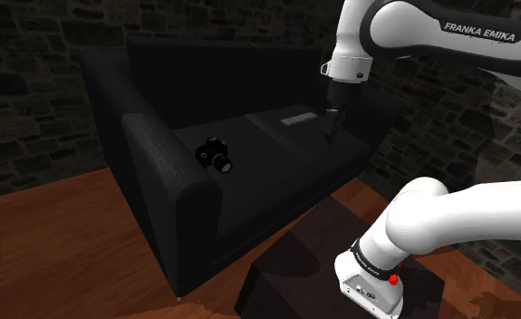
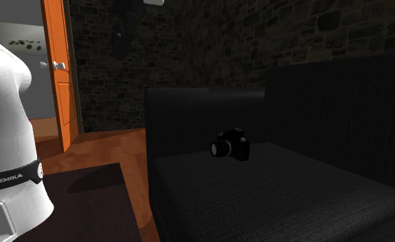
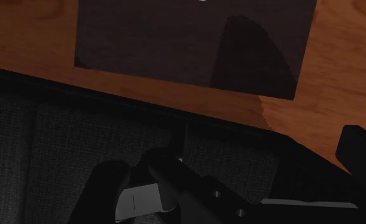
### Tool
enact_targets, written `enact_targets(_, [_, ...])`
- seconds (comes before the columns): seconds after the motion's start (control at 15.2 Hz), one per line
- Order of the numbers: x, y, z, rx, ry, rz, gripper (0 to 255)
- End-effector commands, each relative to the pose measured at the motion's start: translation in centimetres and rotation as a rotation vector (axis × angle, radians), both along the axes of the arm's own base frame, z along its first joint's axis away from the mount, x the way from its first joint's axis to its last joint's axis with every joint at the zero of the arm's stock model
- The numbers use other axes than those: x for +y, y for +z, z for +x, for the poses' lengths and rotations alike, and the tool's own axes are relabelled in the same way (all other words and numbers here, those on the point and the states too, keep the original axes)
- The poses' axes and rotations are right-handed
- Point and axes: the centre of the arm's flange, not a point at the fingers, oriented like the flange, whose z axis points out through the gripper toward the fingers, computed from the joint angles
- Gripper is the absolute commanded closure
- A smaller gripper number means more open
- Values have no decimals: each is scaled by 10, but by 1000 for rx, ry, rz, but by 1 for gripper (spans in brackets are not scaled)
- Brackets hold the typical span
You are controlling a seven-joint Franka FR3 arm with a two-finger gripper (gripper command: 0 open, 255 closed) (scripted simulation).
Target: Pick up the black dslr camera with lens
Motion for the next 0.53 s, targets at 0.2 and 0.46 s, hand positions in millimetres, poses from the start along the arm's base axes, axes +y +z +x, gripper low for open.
enact_targets(0.2, [3, -22, 31, -7, -10, 3, 0])
enact_targets(0.46, [7, -52, 73, -17, -23, 7, 0])
